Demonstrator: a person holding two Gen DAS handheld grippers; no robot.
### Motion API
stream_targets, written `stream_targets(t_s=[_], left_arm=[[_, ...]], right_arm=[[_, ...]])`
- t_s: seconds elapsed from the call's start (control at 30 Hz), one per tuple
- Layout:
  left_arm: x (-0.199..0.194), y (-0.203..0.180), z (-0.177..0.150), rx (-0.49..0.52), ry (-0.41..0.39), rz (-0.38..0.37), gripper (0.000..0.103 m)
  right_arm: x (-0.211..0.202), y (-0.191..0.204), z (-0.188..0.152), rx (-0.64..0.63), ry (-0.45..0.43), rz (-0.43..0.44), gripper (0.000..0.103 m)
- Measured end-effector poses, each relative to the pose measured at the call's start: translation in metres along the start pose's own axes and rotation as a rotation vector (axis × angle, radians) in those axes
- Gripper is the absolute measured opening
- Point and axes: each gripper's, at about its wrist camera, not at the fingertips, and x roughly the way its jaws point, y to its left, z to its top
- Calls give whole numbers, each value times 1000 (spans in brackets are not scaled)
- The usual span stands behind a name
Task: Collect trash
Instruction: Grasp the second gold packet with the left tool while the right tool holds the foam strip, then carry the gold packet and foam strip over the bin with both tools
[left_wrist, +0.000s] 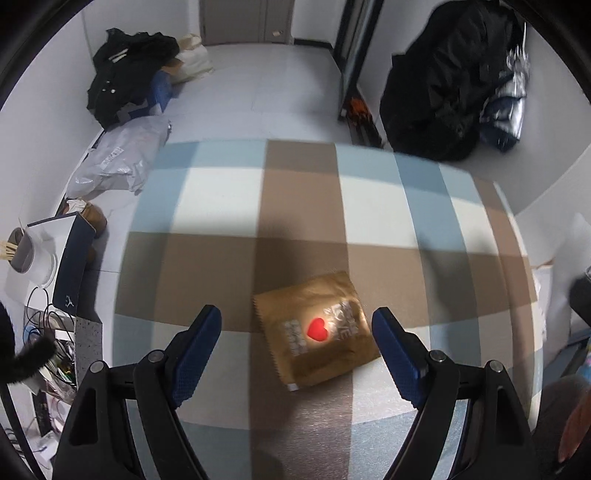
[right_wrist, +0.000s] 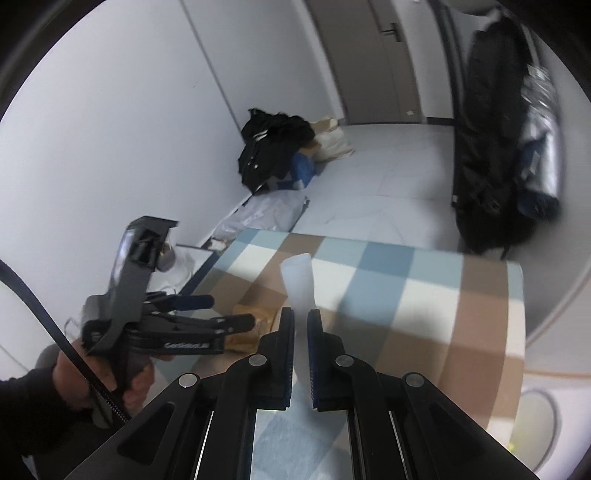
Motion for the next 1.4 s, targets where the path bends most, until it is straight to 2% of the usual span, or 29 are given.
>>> stream_targets(t_s=[0.1,0.27,0.4,0.43,0.5,0.57,0.63,0.67,0.8,0.97,1.17,1.4], left_arm=[[7,-3,-2,-3,35,6,81],[11,-16,-4,59,49,98,81],[9,-15,-3,51,60,117,81],[9,-14,-2,47,65,118,79],[8,-12,-2,39,62,122,67],[5,-10,-2,28,55,122,46],[4,-8,-2,10,53,107,32],[4,-8,-2,7,54,102,29],[6,-11,-3,10,44,100,26],[6,-12,-2,-23,38,43,5],[-1,-21,-4,-26,33,31,1],[-26,-42,-7,23,-1,-28,0]], right_arm=[[-7,-6,-15,29,-17,6,6],[-16,-19,-31,78,-46,19,6],[-22,-25,-39,89,-63,21,6],[-23,-26,-39,92,-66,30,6],[-26,-26,-40,81,-78,35,6],[-30,-28,-40,76,-95,38,6],[-36,-32,-40,88,-116,40,6],[-40,-35,-39,105,-128,42,6],[-52,-40,-40,128,-153,46,6],[-66,-41,-41,122,-185,48,6],[-75,-49,-42,154,-214,44,6],[-87,-53,-44,179,-229,32,6]])
